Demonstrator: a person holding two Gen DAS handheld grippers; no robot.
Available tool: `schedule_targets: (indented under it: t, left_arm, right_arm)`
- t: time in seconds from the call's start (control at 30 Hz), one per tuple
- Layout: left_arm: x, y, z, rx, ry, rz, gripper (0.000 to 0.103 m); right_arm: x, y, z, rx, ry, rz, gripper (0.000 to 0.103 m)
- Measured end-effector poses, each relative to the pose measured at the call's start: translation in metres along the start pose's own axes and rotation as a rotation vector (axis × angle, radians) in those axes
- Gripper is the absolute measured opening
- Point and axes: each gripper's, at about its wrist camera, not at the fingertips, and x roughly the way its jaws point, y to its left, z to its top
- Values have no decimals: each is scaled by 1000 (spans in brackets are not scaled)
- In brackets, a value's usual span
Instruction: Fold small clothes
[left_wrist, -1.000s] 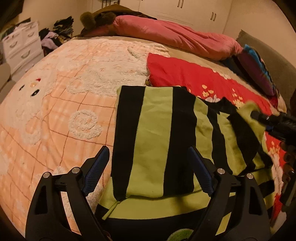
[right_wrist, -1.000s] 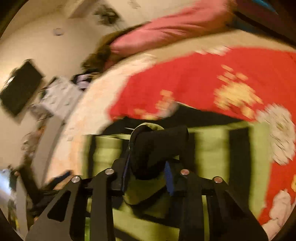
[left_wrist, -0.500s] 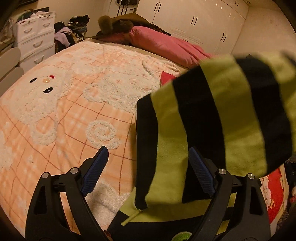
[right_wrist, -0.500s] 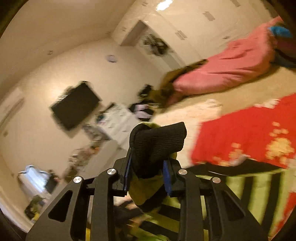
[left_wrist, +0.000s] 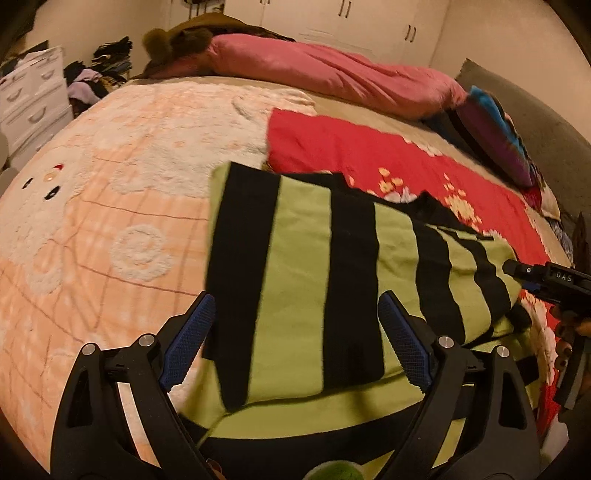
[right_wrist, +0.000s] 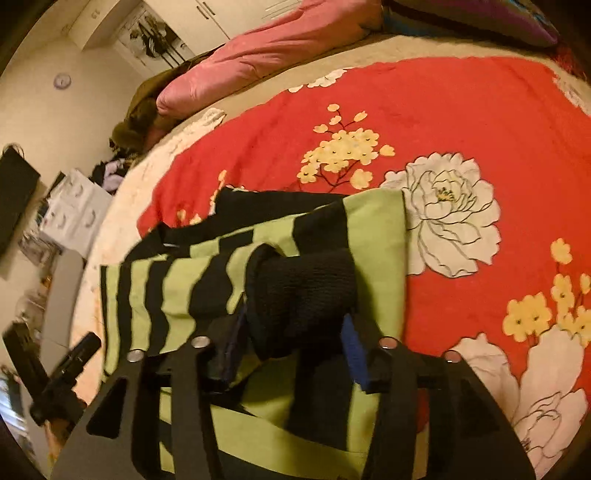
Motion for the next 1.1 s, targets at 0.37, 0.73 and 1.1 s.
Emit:
schedule_targets:
  t: [0.37, 0.73, 1.1]
  left_arm:
    - [7, -9, 1, 64, -5, 23, 84]
    - [40, -9, -14, 81, 127, 50, 84]
    - [11, -22, -3, 78, 40, 4, 85]
  right_arm:
    - [-35, 30, 1, -235, -155, -114, 57]
    - [39, 34, -6, -318, 25, -252, 57]
    - [-6, 44, -5, -327, -76, -154, 60]
